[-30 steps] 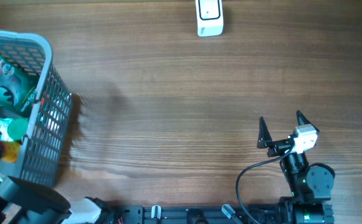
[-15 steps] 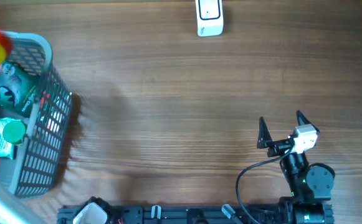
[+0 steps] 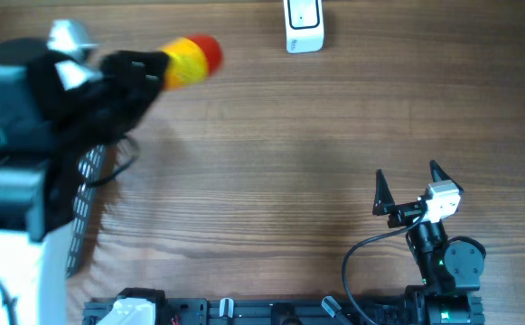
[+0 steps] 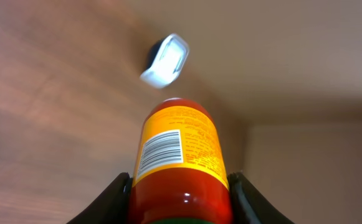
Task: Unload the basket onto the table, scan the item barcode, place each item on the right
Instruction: 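Lift the sriracha bottle out and set it upright on the table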
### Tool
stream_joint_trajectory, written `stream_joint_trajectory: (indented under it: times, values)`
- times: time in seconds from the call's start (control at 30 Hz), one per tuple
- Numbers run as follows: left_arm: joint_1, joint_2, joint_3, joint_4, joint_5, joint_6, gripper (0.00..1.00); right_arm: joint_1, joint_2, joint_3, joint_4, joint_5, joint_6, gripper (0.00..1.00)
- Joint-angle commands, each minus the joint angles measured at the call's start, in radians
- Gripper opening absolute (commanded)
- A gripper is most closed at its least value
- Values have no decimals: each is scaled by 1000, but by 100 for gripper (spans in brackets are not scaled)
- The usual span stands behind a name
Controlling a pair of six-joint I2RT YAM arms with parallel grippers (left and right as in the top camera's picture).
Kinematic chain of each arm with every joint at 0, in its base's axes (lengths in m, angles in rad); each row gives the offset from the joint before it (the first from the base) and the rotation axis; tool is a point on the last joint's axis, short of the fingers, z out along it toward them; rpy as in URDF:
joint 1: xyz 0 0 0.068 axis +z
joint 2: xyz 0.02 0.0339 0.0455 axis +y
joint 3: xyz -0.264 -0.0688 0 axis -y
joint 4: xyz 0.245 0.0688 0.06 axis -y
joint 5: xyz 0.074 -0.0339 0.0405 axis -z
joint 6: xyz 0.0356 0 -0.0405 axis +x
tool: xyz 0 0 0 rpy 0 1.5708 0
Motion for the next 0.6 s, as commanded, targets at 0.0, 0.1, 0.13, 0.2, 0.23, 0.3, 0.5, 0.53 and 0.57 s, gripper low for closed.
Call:
stream_joint_trajectory:
  times: [0.0,0.1,0.13,0.2,0.23,0.3,0.5,0.53,0.57]
  values:
    - [-183,113,18,-71,-270,97,32,6,0,-1,3,17,-12,100]
    - [-281,216,18,-126,-376,136,32,6,0,-1,4,17,-12,100]
    - [-306,252,18,-134,-389,150,32,6,0,-1,3,17,-12,100]
    - [-357,342,18,-134,-390,188,32,6,0,-1,3,17,-12,100]
    - [-373,373,18,-133,-389,188,32,6,0,-1,4,17,-12,100]
    - [-406,446,18,-120,-390,188,32,6,0,-1,4,17,-12,100]
    - [-460,604,18,-101,-386,189,35,6,0,-1,3,17,-12,100]
    - [-467,630,18,-103,-386,188,35,6,0,-1,4,17,-11,100]
    - [-471,642,18,-103,-386,189,35,6,0,-1,3,17,-12,100]
